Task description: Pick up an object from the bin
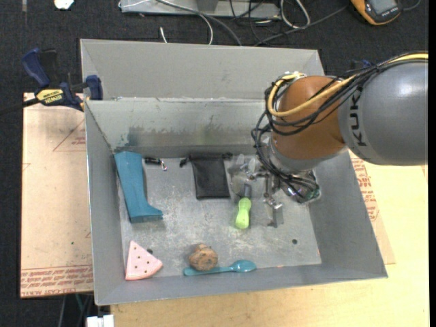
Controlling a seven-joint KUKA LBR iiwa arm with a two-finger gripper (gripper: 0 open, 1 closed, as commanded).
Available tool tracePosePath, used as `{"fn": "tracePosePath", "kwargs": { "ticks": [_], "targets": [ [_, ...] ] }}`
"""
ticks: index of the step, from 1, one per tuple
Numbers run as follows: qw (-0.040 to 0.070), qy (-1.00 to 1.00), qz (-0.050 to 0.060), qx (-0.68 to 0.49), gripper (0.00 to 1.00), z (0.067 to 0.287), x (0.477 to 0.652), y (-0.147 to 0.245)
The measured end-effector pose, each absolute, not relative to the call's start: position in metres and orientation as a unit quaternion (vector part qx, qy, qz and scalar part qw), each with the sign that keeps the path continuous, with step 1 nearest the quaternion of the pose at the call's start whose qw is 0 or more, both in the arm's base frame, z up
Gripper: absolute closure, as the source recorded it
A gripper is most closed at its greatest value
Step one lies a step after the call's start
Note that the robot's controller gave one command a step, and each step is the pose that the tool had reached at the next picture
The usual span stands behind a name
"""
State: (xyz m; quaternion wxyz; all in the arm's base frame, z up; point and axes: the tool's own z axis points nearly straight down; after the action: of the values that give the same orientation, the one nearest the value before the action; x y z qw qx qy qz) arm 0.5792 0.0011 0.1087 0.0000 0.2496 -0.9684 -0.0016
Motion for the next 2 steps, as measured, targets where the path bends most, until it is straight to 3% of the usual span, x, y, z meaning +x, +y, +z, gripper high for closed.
{"fn": "tracePosePath", "kwargs": {
  "ticks": [1, 2],
  "targets": [
    [-0.003, -0.958, -0.002, 0.288, 0.0, 0.135, 0.599, 0.038],
    [-0.002, -0.971, -0.001, 0.241, 0.0, 0.097, 0.587, 0.012]
  ]
}}
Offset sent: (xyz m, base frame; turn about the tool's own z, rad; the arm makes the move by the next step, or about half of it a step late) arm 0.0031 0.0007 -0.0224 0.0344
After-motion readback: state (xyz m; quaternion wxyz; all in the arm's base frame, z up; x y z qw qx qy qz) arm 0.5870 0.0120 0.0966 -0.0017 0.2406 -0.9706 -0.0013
